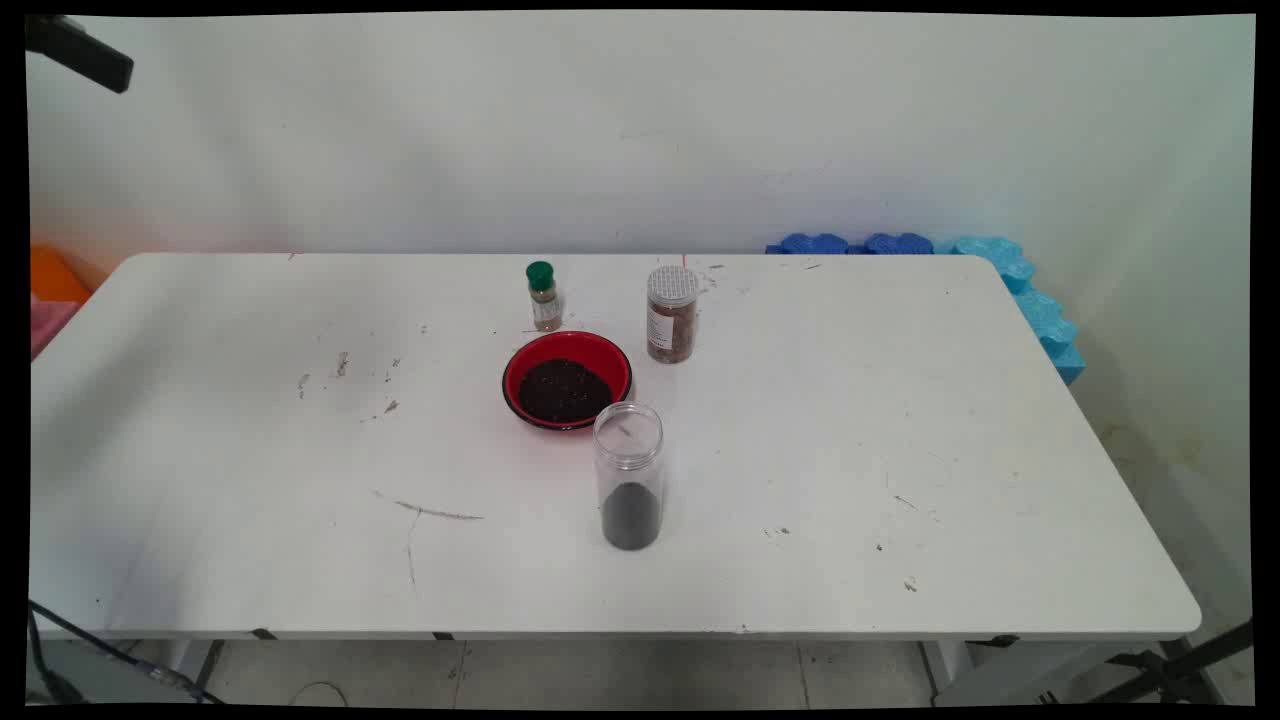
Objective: Pick up the black seasoning powder from the table
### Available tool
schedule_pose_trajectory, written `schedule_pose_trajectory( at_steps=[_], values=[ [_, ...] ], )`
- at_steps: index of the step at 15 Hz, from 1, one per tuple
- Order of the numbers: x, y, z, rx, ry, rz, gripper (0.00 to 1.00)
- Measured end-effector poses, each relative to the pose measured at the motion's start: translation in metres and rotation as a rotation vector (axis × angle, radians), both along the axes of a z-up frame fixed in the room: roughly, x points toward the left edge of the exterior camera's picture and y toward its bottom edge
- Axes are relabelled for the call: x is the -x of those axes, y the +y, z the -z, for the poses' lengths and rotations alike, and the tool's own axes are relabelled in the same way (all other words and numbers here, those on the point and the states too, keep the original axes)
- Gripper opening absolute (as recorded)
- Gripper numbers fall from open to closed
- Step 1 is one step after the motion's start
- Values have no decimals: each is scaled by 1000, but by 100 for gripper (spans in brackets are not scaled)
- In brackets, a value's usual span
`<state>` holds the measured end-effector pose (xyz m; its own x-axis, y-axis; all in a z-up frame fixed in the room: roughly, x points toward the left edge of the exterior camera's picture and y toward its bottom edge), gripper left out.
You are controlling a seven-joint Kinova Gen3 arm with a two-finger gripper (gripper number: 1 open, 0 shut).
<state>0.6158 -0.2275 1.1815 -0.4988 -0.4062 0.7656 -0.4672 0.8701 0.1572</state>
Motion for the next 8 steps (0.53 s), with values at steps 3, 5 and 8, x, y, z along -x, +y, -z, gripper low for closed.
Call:
schedule_pose_trajectory(
  at_steps=[3, 5, 8],
  values=[
    [0, -3, 0, 2, -4, -17, 100],
    [0, -4, 1, 7, -11, -28, 100],
    [0, -9, 3, 18, -24, -49, 100]
  ],
)
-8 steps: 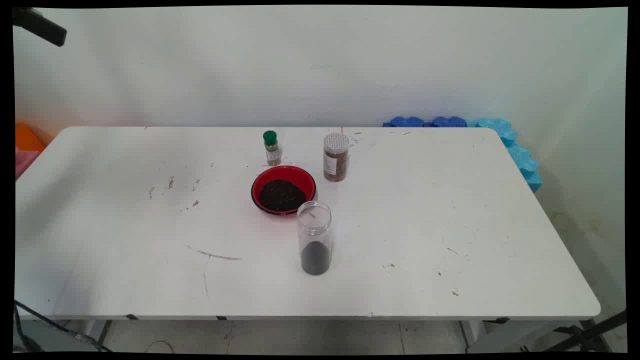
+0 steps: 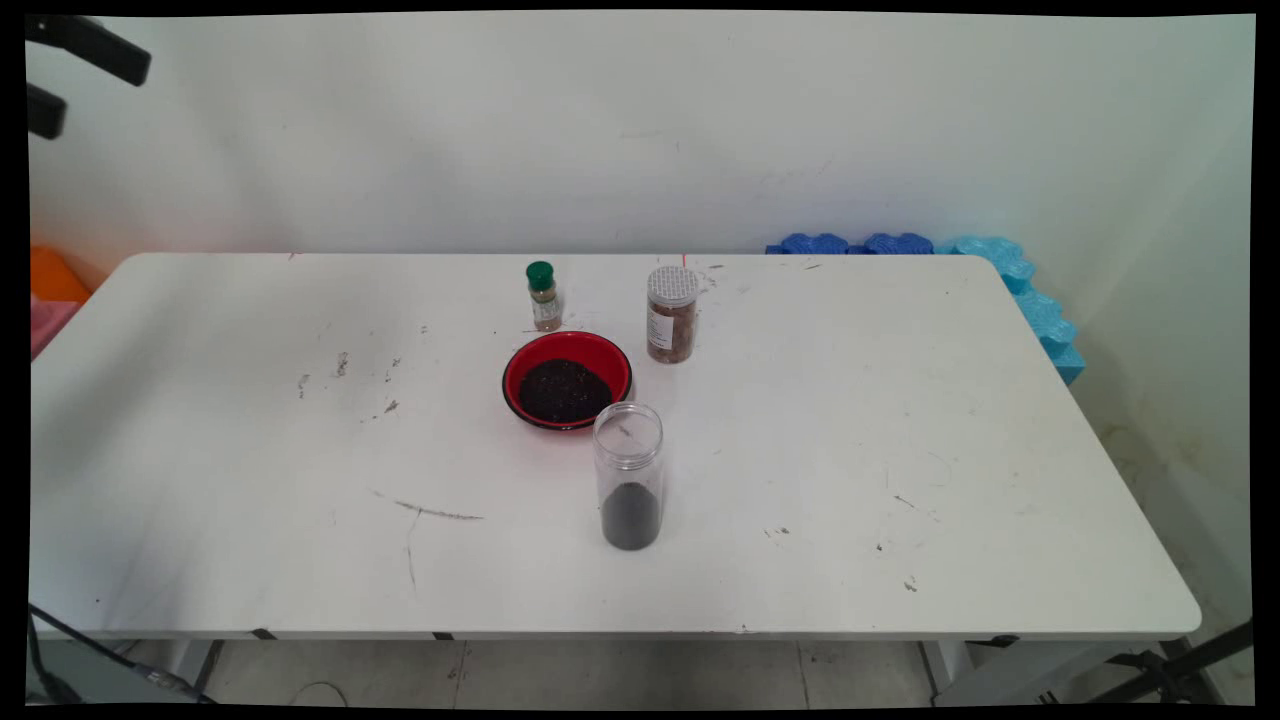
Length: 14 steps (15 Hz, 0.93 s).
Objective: Pick up the black seasoning powder from the table
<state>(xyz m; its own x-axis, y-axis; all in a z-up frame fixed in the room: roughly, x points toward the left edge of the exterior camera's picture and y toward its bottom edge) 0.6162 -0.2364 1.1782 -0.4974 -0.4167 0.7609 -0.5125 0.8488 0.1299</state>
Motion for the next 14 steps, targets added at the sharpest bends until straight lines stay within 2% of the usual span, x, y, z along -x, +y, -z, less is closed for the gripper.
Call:
schedule_pose_trajectory(
  at_steps=[7, 14],
  values=[
    [11, -25, 8, 93, -28, 10, 100],
    [30, -50, 36, 105, -27, -15, 100]
  ],
)
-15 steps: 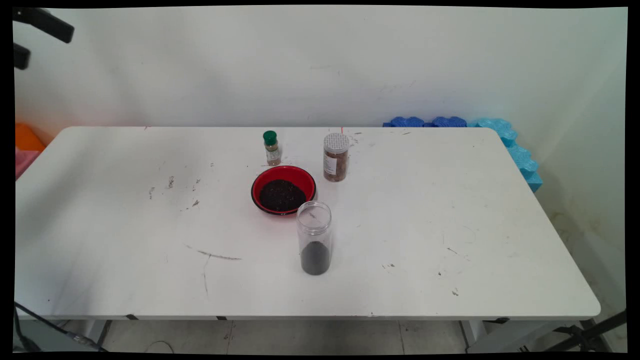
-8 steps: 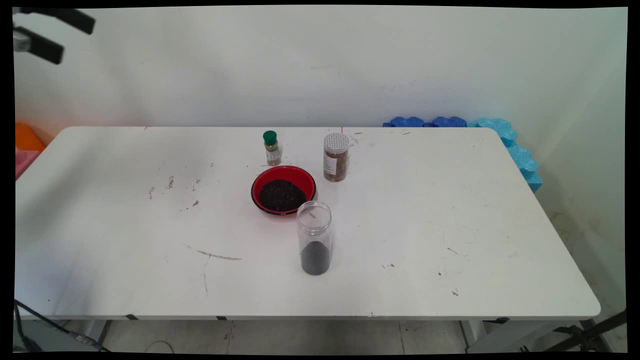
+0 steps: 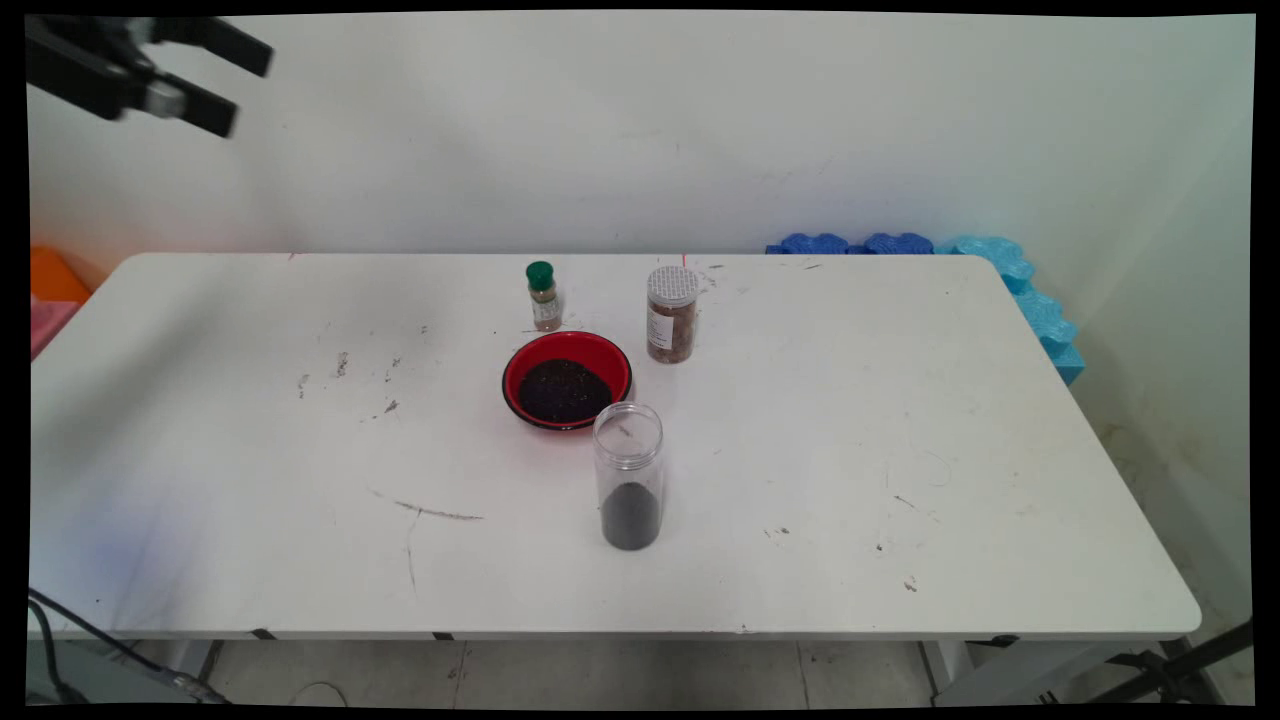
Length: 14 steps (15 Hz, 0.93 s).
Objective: Pick up the black seasoning powder from the table
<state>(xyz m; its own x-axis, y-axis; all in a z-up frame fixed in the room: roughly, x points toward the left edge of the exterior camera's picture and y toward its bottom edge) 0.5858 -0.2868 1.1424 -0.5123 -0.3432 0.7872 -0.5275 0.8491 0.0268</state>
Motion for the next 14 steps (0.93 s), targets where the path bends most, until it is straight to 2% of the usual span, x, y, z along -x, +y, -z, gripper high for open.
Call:
schedule_pose_trajectory(
  at_steps=[2, 6, 14],
  values=[
    [8, -5, 12, -8, 5, -9, 100],
    [30, -8, 54, -41, 0, -25, 100],
    [56, 9, 134, -93, -25, -40, 100]
  ],
)
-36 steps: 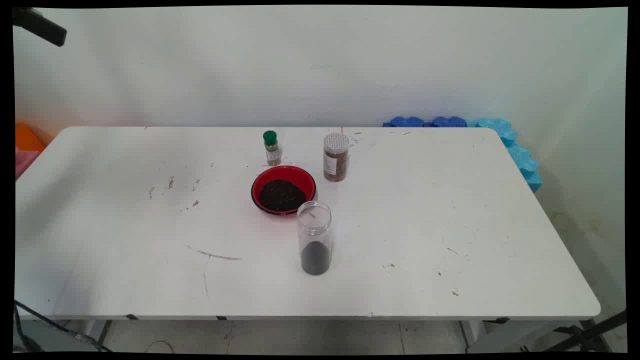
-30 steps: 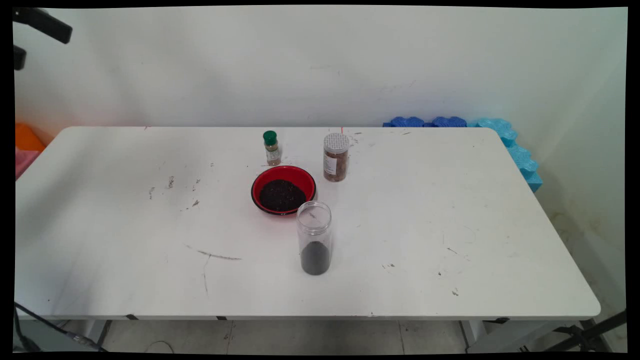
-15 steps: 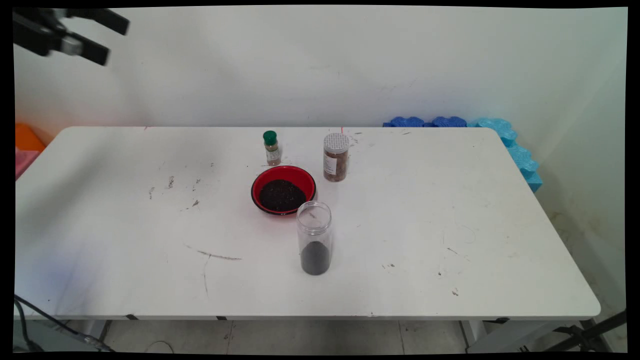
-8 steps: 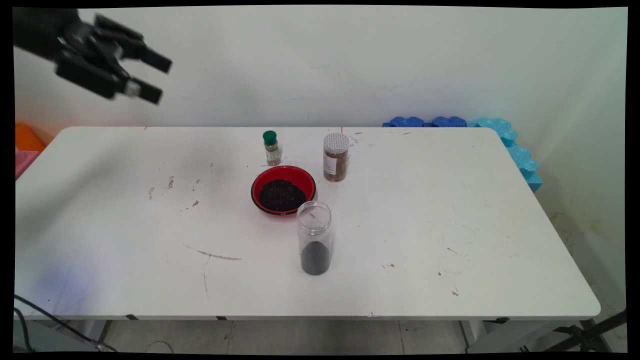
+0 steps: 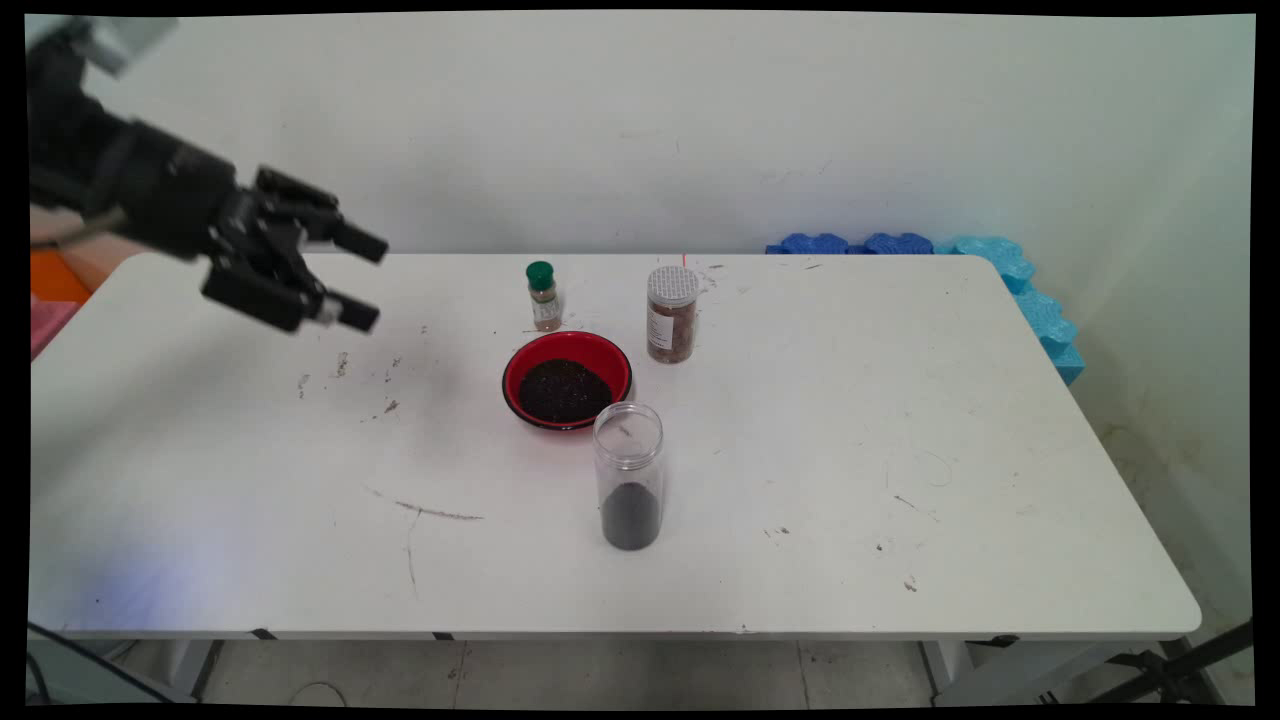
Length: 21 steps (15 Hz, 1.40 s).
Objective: Pick up the black seasoning powder from the table
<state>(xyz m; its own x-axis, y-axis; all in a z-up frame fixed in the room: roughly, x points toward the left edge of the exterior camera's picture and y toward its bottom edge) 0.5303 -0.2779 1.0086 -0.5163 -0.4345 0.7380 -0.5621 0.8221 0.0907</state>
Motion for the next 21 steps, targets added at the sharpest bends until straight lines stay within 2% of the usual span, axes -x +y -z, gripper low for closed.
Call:
schedule_pose_trajectory(
  at_steps=[3, 8, 16, 21],
  values=[
    [13, 9, 27, -11, 4, 9, 100],
    [32, 17, 62, 5, 36, 12, 100],
    [51, 19, 113, 24, 146, -2, 100],
    [59, 14, 139, 55, 186, -19, 100]
  ],
)
